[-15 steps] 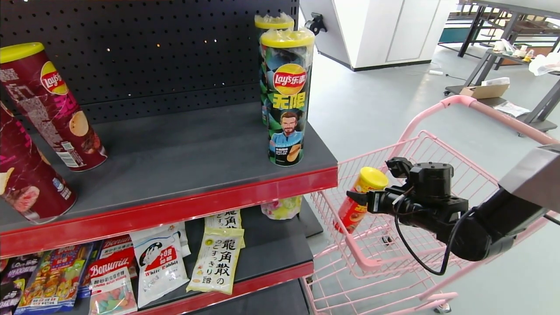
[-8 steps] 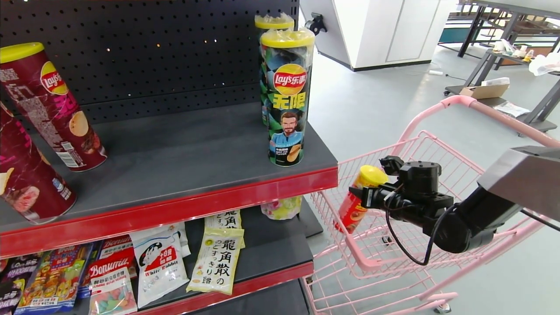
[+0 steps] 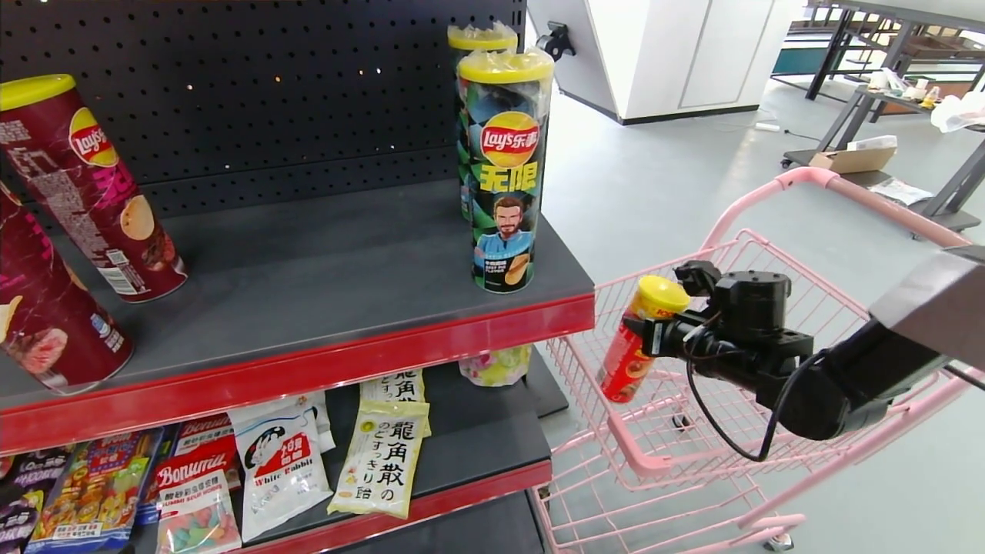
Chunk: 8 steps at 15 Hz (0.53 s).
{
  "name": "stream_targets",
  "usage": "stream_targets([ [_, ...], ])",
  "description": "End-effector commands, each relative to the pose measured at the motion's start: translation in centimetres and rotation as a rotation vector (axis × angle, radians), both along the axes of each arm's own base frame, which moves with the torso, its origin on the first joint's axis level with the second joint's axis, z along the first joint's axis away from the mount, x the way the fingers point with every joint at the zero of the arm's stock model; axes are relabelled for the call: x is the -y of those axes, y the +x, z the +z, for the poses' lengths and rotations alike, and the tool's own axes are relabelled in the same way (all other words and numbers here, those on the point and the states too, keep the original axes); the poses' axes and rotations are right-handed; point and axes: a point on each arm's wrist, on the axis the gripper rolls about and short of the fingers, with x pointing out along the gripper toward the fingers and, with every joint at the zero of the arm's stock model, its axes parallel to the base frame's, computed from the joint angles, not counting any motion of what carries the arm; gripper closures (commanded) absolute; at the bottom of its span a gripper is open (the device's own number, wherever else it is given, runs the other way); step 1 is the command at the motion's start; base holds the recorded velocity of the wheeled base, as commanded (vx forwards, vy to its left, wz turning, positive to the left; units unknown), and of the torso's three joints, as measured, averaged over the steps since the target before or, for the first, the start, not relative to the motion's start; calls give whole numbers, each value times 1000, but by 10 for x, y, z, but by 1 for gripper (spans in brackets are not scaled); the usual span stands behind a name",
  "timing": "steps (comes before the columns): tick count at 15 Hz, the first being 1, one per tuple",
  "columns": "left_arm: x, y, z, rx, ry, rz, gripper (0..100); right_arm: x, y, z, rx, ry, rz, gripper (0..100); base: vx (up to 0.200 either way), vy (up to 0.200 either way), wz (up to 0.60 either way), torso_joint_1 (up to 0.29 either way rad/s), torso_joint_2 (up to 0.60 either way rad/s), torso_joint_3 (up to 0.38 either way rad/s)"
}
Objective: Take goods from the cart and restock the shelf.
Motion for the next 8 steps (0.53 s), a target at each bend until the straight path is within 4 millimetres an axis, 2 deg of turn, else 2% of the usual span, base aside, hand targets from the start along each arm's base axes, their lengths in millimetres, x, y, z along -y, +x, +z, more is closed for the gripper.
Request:
stream_targets([
  [1, 3, 9, 11, -18, 5, -8, 0, 24, -30, 83, 175, -99, -45, 100, 0, 0, 0, 0, 0, 0],
  [2, 4, 10, 13, -21, 5, -16, 0, 26, -36, 96, 188, -109, -45, 100, 0, 0, 0, 0, 0, 0],
  [3, 5, 14, 16, -34, 6, -31, 0, 32, -60, 131, 187, -111, -49, 100, 0, 0, 0, 0, 0, 0],
  [4, 6, 15, 16, -40, 14, -30, 0, 36, -77, 149, 182, -115, -59, 100, 0, 0, 0, 0, 0, 0],
  [6, 6, 16, 17, -43, 15, -32, 0, 41, -102, 164, 176, -135, -113, 100, 0, 0, 0, 0, 0, 0],
  [7, 7, 19, 17, -55, 18, -35, 0, 45, -131, 174, 162, -142, -124, 100, 0, 0, 0, 0, 0, 0],
  [8, 7, 19, 19, -51, 15, -36, 0, 45, -152, 178, 150, -142, -103, 100, 0, 0, 0, 0, 0, 0],
])
